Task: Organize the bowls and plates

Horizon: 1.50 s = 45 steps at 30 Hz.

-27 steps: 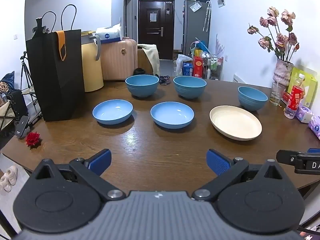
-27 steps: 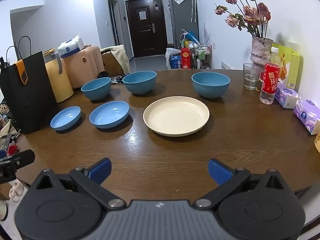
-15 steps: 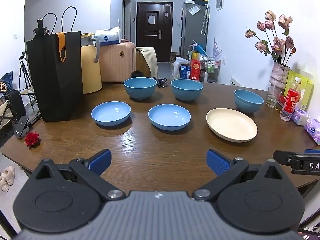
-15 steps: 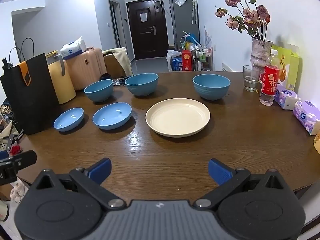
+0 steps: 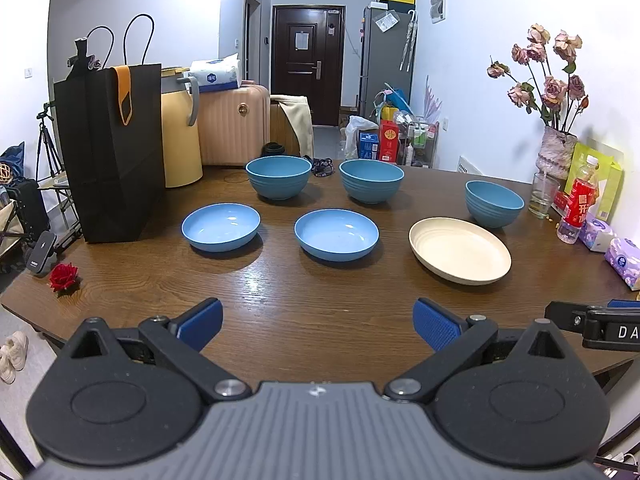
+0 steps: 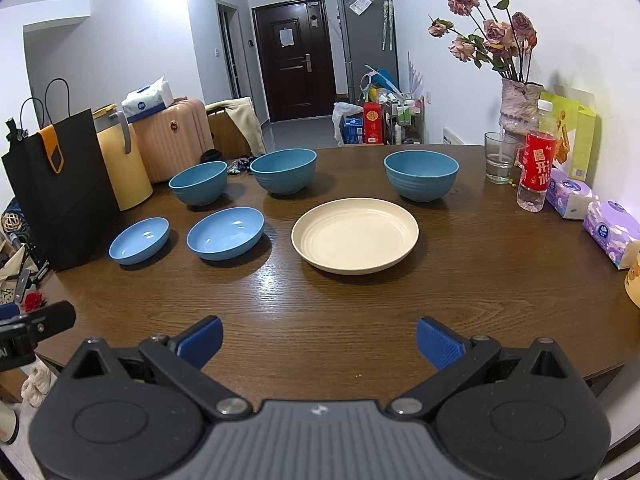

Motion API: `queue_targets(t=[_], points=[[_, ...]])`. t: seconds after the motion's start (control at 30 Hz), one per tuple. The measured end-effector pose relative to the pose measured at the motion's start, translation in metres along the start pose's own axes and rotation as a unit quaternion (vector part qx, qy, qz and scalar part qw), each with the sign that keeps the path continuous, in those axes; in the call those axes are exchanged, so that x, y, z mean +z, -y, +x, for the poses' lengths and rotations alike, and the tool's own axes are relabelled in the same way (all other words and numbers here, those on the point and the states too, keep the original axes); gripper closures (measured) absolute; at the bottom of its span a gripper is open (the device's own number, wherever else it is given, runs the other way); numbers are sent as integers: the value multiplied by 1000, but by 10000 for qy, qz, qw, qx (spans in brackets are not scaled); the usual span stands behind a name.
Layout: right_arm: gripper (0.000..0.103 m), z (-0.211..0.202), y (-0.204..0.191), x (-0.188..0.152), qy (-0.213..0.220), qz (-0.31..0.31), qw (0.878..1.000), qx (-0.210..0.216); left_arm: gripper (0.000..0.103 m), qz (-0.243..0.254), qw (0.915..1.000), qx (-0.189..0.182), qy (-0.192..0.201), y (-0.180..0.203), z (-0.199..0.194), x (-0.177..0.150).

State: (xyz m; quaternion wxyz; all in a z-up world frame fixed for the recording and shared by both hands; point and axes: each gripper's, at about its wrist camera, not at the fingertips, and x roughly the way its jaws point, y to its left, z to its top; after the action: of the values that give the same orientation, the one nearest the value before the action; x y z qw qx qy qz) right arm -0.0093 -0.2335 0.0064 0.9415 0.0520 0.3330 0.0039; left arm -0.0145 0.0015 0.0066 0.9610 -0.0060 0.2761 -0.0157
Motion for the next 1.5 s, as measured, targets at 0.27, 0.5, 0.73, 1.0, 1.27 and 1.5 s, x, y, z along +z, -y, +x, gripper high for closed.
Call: queue_targets(t=[0.27, 0.5, 0.73, 1.0, 1.27, 1.5], points=[[0, 0, 1, 1, -3, 1, 10000, 5, 0, 0, 10000, 1, -1, 0, -1, 1], [0, -3, 0, 1, 21, 10, 10000, 24, 0, 5, 10000, -5, 11, -1, -3, 1], [0, -3, 0, 2, 17, 22, 10000, 60, 0, 10, 10000, 27, 28, -3, -6, 3], [0, -1, 4, 3, 4, 35, 9999, 97, 0, 15, 10000, 33, 16, -3, -5, 4], [0, 2, 6, 3, 4, 32, 9999, 130, 0, 12, 10000, 47, 13, -3, -3, 4], [0, 3, 7, 4, -12, 35, 9999, 160, 0, -7, 10000, 77, 3, -2, -1, 6]])
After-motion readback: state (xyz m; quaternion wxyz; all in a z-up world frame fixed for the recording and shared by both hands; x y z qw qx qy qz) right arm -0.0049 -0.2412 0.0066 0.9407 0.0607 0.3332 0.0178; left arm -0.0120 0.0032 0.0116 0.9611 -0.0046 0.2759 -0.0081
